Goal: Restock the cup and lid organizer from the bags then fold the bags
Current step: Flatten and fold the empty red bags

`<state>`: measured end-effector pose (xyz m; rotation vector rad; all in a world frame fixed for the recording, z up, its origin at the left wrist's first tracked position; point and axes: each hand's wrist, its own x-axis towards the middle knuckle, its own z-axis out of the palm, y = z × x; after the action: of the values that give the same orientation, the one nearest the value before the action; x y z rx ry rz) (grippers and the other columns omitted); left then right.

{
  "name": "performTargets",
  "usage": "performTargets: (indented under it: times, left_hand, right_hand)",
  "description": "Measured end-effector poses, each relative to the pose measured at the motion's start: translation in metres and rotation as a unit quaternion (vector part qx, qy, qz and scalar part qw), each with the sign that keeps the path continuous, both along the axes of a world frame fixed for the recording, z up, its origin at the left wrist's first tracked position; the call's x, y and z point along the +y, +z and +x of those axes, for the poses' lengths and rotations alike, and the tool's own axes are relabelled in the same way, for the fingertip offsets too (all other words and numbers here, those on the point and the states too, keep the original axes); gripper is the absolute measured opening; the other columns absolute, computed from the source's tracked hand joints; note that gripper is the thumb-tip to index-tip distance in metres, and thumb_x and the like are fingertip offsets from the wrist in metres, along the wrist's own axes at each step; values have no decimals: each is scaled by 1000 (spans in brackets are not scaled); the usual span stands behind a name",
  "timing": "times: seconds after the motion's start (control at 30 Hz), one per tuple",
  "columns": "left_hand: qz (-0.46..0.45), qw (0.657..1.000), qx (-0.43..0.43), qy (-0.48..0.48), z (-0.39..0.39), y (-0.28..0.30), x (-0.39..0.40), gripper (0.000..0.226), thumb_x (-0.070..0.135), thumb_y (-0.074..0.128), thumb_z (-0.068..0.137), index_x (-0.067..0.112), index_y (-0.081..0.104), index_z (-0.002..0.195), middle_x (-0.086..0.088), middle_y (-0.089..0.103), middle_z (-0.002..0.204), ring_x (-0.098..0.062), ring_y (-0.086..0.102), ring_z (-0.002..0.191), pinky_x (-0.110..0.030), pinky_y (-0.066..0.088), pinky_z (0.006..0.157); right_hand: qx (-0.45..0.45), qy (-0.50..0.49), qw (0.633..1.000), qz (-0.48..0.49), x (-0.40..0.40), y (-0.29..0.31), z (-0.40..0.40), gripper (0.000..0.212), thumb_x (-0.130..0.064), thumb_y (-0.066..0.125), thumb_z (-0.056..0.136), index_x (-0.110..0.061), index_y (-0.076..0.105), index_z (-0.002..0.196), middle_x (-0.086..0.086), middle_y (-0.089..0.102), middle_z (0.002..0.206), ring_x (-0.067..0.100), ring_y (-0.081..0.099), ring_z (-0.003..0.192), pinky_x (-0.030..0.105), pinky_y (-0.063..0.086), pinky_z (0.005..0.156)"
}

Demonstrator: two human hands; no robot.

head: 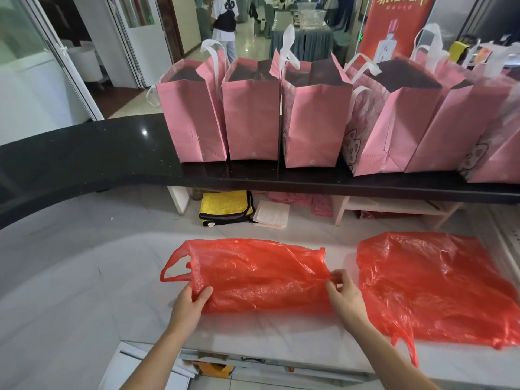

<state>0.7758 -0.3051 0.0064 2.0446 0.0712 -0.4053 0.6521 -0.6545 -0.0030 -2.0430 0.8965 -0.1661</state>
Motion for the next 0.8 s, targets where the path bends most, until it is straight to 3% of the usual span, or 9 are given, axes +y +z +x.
performTargets:
  times: [0.1,0.23,0.3,0.37,0.43,0.5,0.67,0.73,0.8]
  left_hand:
    - [7,1000,-3,-8,0,0,-3,25,34,59,103,26,56,126,10,66,111,-14,59,106,-37,48,102]
    - [22,999,-6,-21,3,0,-4,19,32,58,103,27,56,121,11,65,107,-17,60,107,-37,48,100]
    - [27,999,-3,-23,4,0,-4,19,33,58,103,27,56,122,10,66,108,-18,61,108,-39,49,101]
    - [26,999,0,-18,4,0,-3,23,34,57,104,25,57,125,6,67,113,-18,61,110,-43,49,105]
    - [27,1000,-3,-9,3,0,-3,25,32,56,104,21,59,127,3,67,114,-19,61,111,-43,48,106]
    - [31,999,2,-8,1,1,-2,23,31,55,105,21,58,126,2,66,116,-19,60,111,-44,47,107]
    - [61,998,19,-16,4,-7,6,26,32,54,106,20,58,128,2,66,117,-24,61,117,-45,49,107]
    - [81,996,16,-20,5,-10,10,31,32,56,104,18,60,131,1,66,115,-26,63,115,-45,51,106]
    - [79,997,5,-1,4,-13,11,37,35,63,100,19,55,132,1,64,116,-26,64,113,-45,53,102]
  right_hand:
    - [-89,54,995,-2,1,5,1,46,-27,60,96,-43,44,137,-13,54,129,4,59,109,40,53,88]
    - [-154,97,981,61,-2,24,14,60,-54,53,99,-52,30,154,-24,36,146,-3,50,125,29,45,95]
    - [-140,109,981,74,-5,29,25,43,-47,50,107,-49,42,149,-19,38,146,4,51,124,31,42,97]
    - [-109,92,988,62,-9,26,37,24,-32,49,109,-40,60,129,-7,48,138,14,55,120,29,40,96]
    - [-89,65,992,57,-12,22,46,16,-22,53,106,-28,67,103,2,58,122,20,61,107,24,43,81]
    - [-82,63,993,54,-13,20,50,17,-17,56,105,-22,65,90,4,63,107,22,64,96,24,43,72]
    - [-61,18,998,8,-18,20,52,17,-23,57,105,-16,60,91,0,67,83,23,63,78,33,41,63]
    - [-59,-5,998,-11,-21,18,54,16,-24,59,104,-15,60,92,-1,66,85,27,62,82,34,38,63]
    - [-55,3,998,-11,-20,18,54,10,-23,61,103,-16,62,96,-1,68,91,24,63,86,26,41,63]
